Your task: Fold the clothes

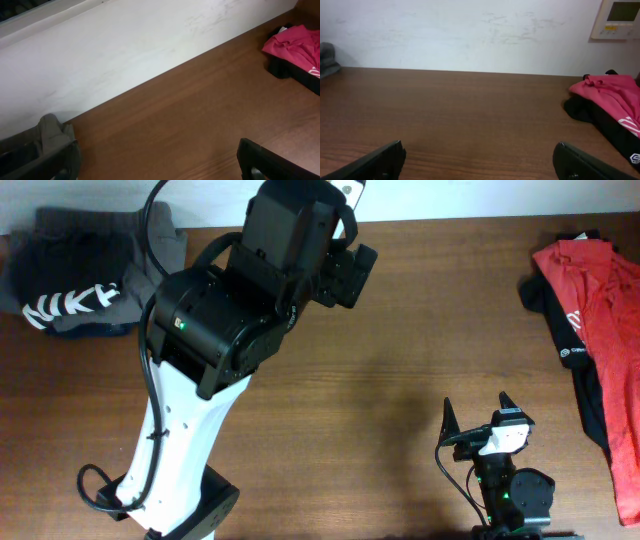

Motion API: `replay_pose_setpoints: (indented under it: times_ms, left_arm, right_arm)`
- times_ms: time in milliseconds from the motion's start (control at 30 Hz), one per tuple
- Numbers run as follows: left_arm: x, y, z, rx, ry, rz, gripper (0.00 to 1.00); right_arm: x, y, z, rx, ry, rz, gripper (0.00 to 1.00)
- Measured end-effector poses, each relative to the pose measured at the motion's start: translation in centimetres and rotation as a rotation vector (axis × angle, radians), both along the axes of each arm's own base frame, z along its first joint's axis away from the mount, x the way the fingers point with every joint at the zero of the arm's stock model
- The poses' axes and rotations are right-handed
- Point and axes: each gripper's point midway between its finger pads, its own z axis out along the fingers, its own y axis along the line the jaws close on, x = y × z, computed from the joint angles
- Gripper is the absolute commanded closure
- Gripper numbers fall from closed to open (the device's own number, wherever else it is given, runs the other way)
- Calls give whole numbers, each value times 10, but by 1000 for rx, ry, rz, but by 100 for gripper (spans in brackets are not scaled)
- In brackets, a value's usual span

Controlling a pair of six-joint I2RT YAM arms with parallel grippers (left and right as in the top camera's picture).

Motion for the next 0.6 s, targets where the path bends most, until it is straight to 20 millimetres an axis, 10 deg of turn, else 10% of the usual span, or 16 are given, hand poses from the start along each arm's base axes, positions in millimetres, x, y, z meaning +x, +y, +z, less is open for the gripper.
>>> replay_pose_setpoints:
  times_ms: [600]
  left_arm:
    - [-5, 5, -10, 33, 39, 0, 1]
  right_arm:
    - [0, 0, 0, -5, 0, 0, 1]
